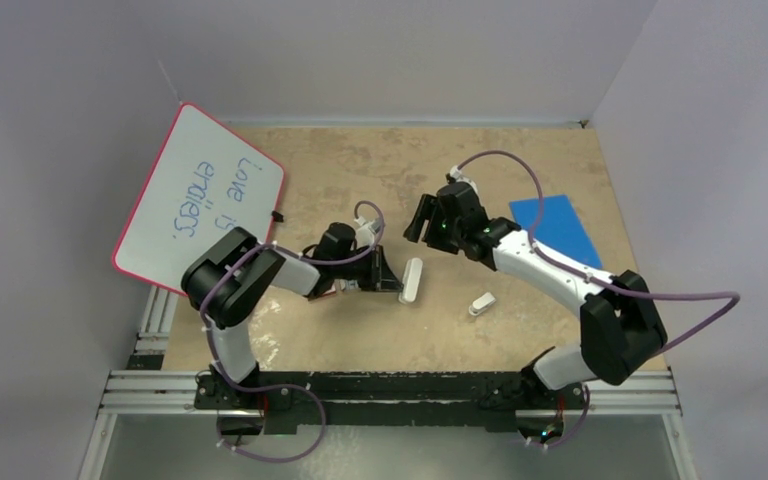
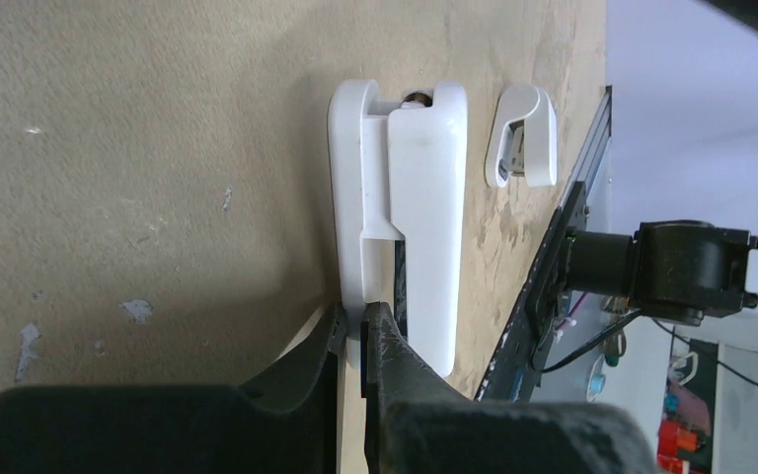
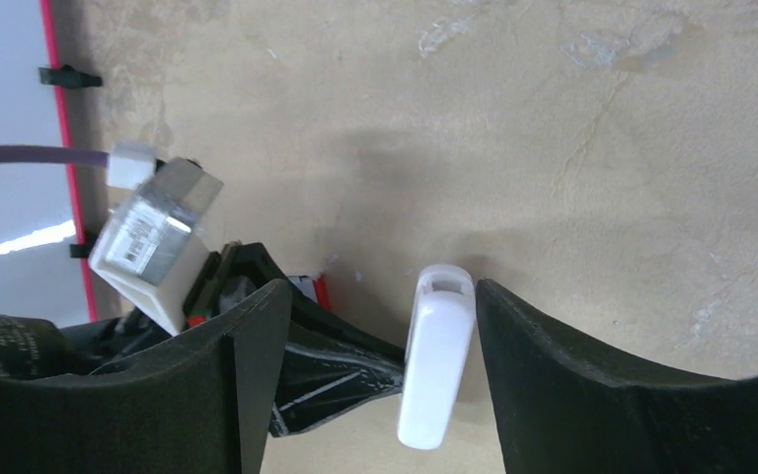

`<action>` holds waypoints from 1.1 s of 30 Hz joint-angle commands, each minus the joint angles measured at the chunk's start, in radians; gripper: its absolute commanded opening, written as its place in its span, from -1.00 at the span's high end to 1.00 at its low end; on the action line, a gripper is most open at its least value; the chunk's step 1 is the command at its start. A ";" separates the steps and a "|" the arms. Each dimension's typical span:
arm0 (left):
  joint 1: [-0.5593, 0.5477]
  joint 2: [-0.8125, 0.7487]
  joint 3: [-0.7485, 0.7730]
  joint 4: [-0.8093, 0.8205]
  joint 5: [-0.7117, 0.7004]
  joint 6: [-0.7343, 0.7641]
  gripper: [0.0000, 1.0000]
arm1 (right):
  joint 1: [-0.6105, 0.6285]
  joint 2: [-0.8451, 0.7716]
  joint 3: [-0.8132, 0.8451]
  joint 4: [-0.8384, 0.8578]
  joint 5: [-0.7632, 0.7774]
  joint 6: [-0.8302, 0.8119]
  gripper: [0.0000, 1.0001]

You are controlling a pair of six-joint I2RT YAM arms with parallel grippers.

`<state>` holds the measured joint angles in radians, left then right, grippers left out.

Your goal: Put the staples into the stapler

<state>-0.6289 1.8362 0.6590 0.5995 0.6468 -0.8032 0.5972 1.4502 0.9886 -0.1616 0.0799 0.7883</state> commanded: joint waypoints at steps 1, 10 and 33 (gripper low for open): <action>-0.001 0.006 0.043 0.014 -0.028 -0.090 1.00 | 0.005 -0.035 -0.060 0.046 -0.015 -0.003 -0.43; 0.004 0.058 0.064 0.038 -0.079 -0.283 1.00 | 0.141 -0.101 -0.207 0.080 -0.061 0.075 -0.42; 0.032 0.104 0.103 0.044 0.013 -0.274 1.00 | 0.200 0.055 -0.201 0.051 0.010 0.166 0.28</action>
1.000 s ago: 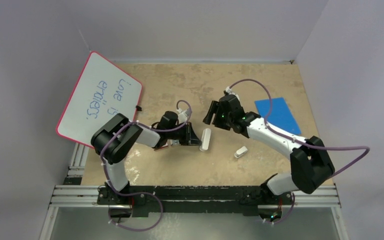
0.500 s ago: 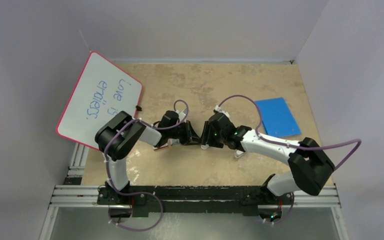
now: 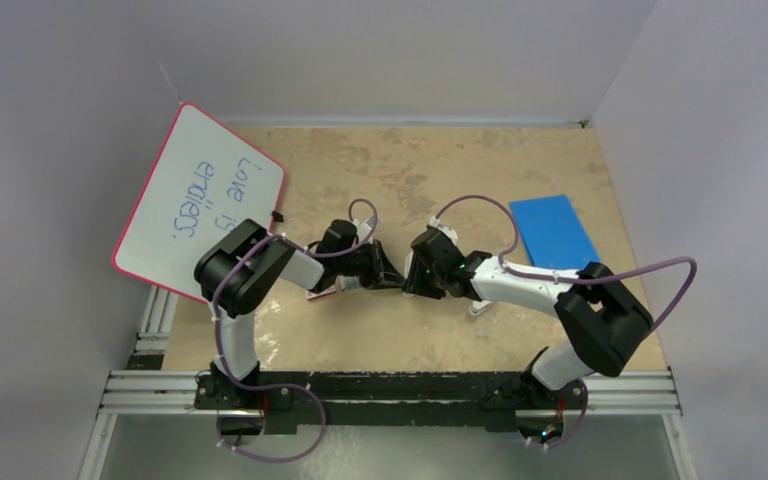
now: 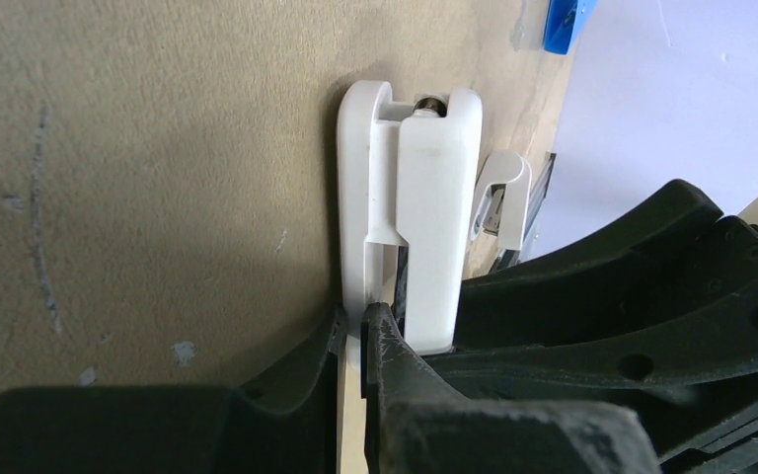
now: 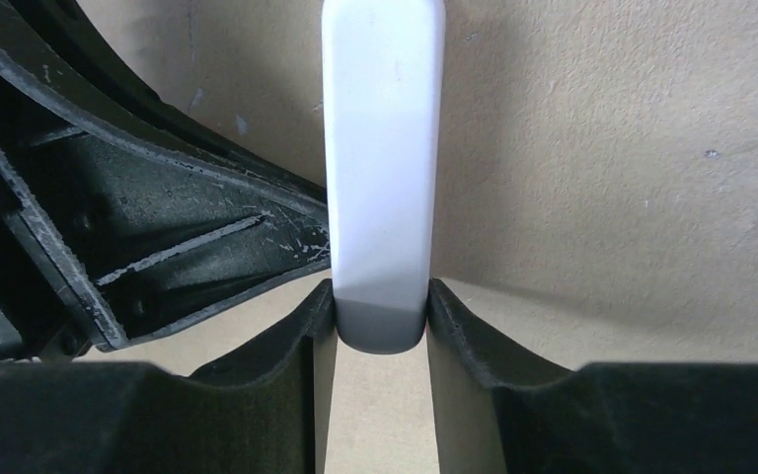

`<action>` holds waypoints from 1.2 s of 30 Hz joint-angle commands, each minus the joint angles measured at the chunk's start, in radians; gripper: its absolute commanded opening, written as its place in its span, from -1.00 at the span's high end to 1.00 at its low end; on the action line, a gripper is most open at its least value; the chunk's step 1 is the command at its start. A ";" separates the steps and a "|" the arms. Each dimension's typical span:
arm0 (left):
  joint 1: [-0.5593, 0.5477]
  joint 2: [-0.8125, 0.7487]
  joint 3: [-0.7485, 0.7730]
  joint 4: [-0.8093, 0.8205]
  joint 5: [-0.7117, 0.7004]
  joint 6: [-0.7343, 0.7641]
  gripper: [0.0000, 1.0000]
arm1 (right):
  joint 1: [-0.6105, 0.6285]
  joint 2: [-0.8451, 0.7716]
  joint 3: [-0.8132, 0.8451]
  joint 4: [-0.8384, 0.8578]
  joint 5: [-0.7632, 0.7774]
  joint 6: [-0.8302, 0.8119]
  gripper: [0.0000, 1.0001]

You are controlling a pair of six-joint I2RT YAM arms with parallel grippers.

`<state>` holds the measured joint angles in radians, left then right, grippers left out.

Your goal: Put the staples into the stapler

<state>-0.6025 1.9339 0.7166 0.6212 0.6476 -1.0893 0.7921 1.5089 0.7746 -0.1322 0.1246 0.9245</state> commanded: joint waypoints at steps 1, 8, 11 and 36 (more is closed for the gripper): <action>0.006 0.005 0.047 0.020 0.014 0.033 1.00 | 0.006 -0.013 0.016 0.003 -0.023 0.036 0.35; 0.004 -0.013 0.042 -0.035 0.007 0.159 1.00 | -0.013 -0.118 0.162 -0.186 0.113 0.055 0.46; 0.005 -0.010 0.040 -0.045 0.017 0.195 1.00 | -0.044 -0.137 0.212 -0.222 0.174 0.034 0.44; 0.004 0.060 0.066 -0.065 0.039 0.249 1.00 | -0.177 0.153 0.427 -0.122 0.303 -0.102 0.33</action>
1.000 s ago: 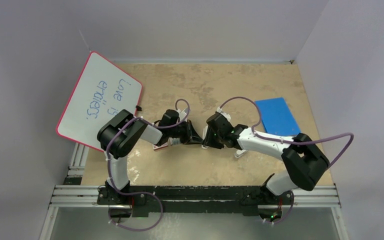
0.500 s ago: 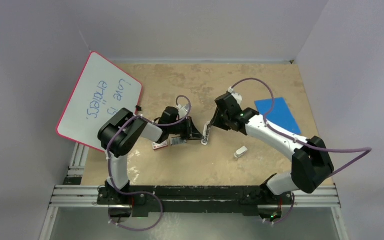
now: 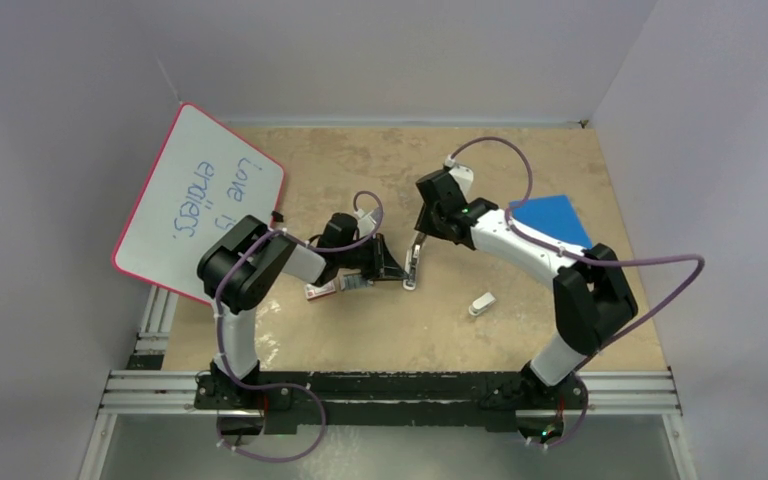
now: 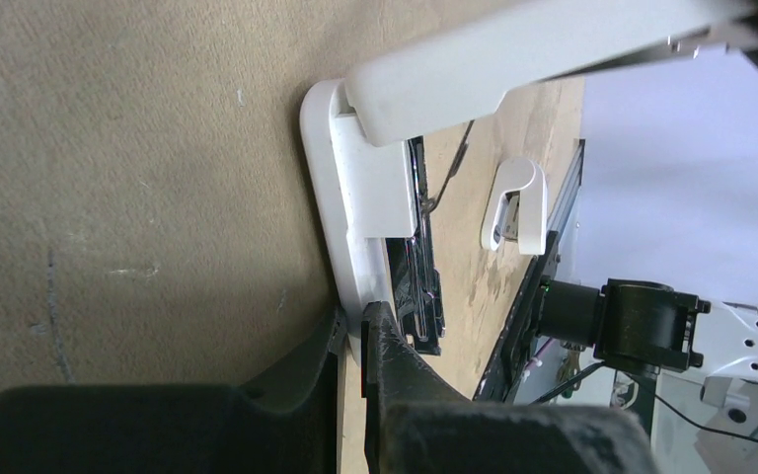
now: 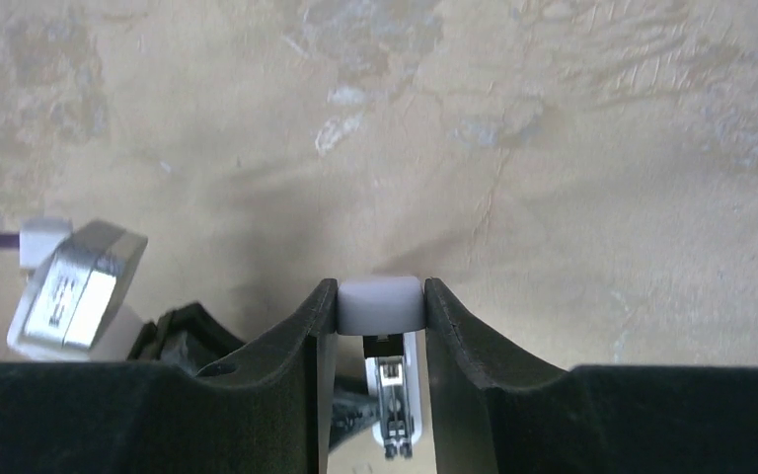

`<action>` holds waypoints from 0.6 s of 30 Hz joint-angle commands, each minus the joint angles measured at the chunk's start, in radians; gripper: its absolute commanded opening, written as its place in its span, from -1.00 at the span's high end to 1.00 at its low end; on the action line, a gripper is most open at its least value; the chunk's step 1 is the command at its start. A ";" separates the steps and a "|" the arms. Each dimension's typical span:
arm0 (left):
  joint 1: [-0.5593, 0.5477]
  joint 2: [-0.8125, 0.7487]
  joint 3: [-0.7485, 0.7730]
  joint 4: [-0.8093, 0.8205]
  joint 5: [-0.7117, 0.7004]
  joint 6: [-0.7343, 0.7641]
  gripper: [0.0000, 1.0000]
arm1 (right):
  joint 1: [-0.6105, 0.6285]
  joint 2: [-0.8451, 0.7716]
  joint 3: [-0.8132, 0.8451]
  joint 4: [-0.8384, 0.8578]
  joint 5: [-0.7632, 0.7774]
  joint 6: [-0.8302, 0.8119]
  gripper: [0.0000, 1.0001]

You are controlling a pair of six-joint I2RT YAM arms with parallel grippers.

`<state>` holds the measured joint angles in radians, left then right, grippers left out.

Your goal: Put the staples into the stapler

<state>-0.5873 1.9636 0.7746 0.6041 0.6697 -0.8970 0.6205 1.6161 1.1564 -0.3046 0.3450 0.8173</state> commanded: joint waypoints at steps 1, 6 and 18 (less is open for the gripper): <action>-0.011 0.032 0.008 -0.049 0.015 0.056 1.00 | -0.005 0.055 0.049 0.055 0.086 0.002 0.32; -0.011 0.032 0.001 -0.033 0.008 0.037 1.00 | -0.005 0.080 0.039 0.077 0.058 -0.004 0.30; -0.011 0.046 -0.009 0.002 -0.018 -0.050 1.00 | -0.004 0.072 -0.053 0.154 -0.033 0.004 0.02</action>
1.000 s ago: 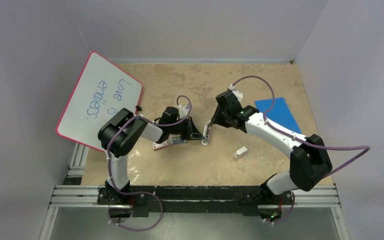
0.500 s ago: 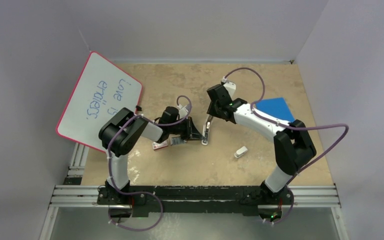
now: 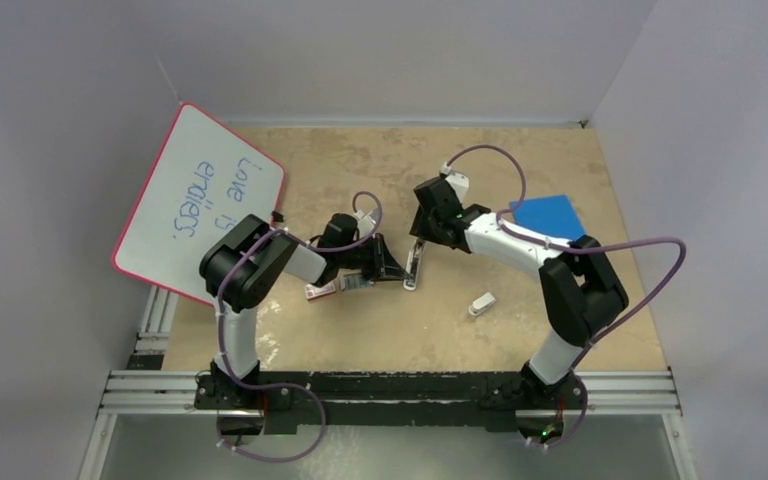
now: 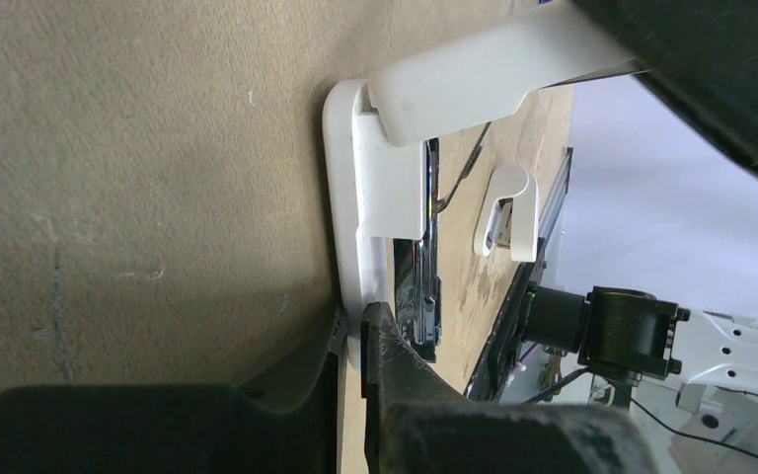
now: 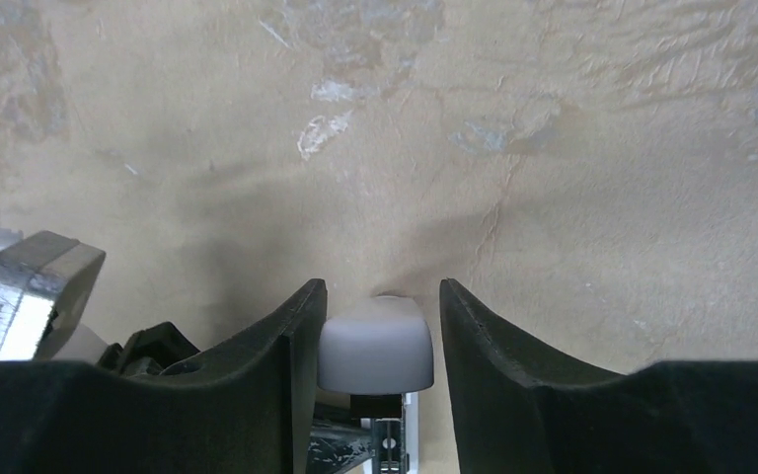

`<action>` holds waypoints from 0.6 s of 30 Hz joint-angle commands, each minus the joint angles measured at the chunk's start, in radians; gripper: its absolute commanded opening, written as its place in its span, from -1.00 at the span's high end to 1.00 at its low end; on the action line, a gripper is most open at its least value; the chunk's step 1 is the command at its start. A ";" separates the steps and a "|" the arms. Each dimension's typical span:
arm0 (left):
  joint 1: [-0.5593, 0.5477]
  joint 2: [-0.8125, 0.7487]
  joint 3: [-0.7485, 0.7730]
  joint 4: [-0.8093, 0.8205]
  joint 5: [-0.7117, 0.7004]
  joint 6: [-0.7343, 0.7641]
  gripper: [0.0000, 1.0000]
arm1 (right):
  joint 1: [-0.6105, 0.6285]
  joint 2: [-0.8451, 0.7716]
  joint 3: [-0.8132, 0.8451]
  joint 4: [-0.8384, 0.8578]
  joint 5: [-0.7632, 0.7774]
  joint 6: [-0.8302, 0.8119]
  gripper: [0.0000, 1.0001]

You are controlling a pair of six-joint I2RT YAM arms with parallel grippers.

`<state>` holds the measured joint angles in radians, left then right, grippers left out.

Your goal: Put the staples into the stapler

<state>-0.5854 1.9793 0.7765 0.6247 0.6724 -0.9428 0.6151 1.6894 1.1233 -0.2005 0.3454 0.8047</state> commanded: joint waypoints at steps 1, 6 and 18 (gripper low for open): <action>-0.012 0.029 -0.011 -0.017 -0.023 -0.007 1.00 | 0.002 0.002 -0.026 0.060 -0.033 0.017 0.02; -0.013 0.030 -0.008 -0.023 -0.029 -0.021 1.00 | 0.002 0.003 -0.056 0.099 -0.066 0.023 0.00; -0.010 0.045 0.065 -0.099 -0.081 -0.103 1.00 | 0.018 0.023 -0.060 0.121 -0.085 -0.009 -0.22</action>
<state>-0.5858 1.9888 0.8009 0.5812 0.6586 -1.0229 0.6224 1.7016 1.0645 -0.1009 0.2440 0.8097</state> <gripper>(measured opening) 0.040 0.606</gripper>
